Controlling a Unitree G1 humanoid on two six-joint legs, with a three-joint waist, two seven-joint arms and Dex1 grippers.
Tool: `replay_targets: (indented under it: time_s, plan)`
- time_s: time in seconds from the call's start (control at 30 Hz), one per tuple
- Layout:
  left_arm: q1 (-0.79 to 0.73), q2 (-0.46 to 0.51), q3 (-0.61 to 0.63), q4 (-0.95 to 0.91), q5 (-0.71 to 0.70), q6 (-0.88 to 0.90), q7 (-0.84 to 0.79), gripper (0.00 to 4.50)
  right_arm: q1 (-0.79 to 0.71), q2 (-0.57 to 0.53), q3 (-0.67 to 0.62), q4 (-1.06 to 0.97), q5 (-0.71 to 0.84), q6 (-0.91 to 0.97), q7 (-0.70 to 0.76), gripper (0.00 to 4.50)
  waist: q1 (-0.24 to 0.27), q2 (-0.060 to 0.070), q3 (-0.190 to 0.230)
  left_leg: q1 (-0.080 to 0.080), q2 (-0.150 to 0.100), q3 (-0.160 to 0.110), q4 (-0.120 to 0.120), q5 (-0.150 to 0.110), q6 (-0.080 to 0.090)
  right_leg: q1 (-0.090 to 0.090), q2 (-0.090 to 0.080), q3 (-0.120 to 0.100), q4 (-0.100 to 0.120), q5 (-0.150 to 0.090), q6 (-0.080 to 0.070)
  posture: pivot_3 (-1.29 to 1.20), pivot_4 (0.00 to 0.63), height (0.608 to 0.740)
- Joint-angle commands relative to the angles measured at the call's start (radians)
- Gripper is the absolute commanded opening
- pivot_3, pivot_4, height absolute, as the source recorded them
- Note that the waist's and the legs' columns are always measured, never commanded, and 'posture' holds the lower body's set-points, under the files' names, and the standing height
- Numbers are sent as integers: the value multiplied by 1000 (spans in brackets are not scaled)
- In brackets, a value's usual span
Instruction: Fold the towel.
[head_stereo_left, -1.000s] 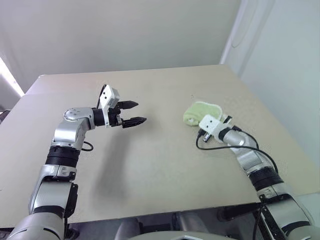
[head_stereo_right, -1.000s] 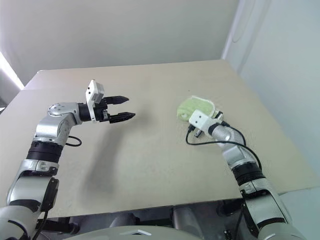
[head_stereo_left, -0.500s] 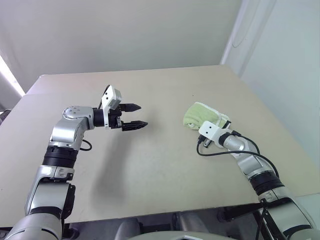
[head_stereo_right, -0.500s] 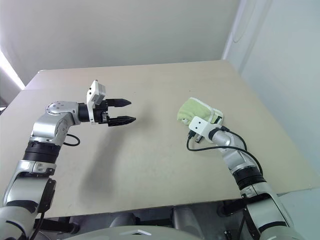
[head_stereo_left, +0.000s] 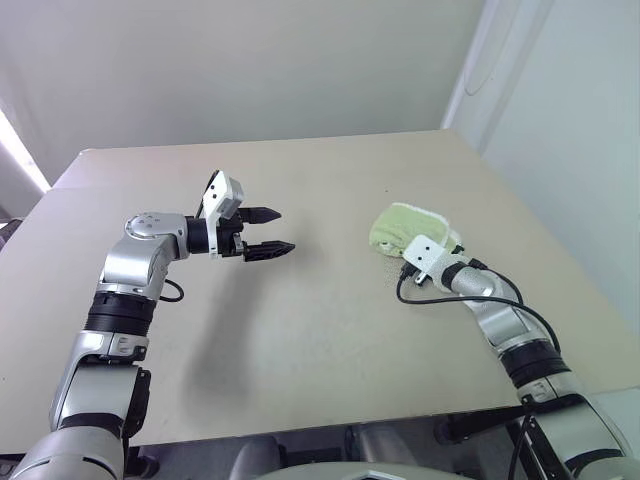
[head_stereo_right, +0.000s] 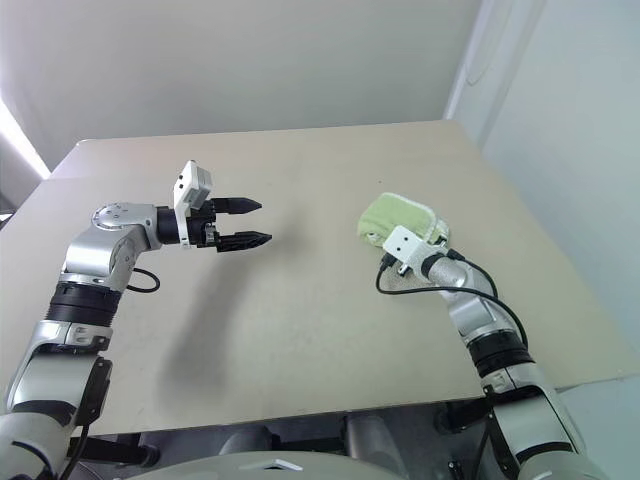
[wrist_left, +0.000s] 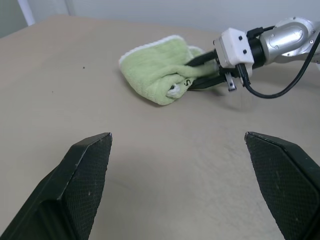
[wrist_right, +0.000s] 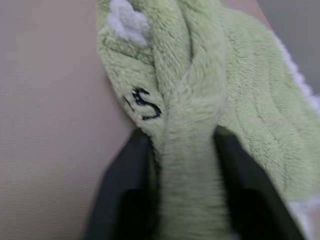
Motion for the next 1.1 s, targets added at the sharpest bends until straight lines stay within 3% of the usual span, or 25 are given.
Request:
replay_targets:
  time_s: [0.03, 0.17, 0.27, 0.47, 0.73, 0.93, 1.1]
  plan:
    - [-30, 12, 6, -20, 2, -9, -1, 4500, -11, -13, -50, -76, 58, -6, 47, 3034, 0, 0, 0, 0, 0, 0, 0, 0, 0, 0, 0, 0, 0, 0, 0, 0, 0, 712]
    - [-28, 11, 2, -21, 10, -17, -1, 4500, 12, -6, -142, -219, 224, 110, 161, 4451, 0, 0, 0, 0, 0, 0, 0, 0, 0, 0, 0, 0, 0, 0, 0, 0, 0, 712]
    - [-34, -1, 12, -16, 2, -18, 15, 4500, -9, 6, -266, -333, 402, 271, 207, 4451, 1, 0, 0, 0, 0, 0, 0, 0, 0, 0, 0, 0, 1, 0, 0, 0, 0, 712]
    - [-18, -2, 14, -32, -14, -1, 19, 4500, -109, 42, -477, -405, 655, 528, 138, 4451, 1, 0, 0, 0, 0, 0, 0, 0, 0, 0, 0, 0, 2, 0, 0, 0, 0, 712]
    - [-14, -10, 12, -53, -30, 30, 15, 4500, -149, 107, -404, -266, 600, 535, 39, 4451, -1, 1, 0, 0, 0, 0, 0, 0, 0, 0, 0, 0, 3, 0, 0, 0, 0, 712]
    - [11, 11, 17, -86, -38, 44, 15, 4500, -185, 157, -335, 90, 470, 366, -55, 4451, -2, 1, 0, 0, 0, 0, 0, 0, 0, 0, 0, 0, 2, 0, 1, 0, 0, 712]
    - [21, 13, 21, -98, -42, 47, 27, 4500, -190, 181, -268, 305, 391, 261, -52, 4451, -5, 1, 0, 0, 0, 0, 0, 0, 0, 0, 0, 1, 2, 0, 1, 0, 0, 712]
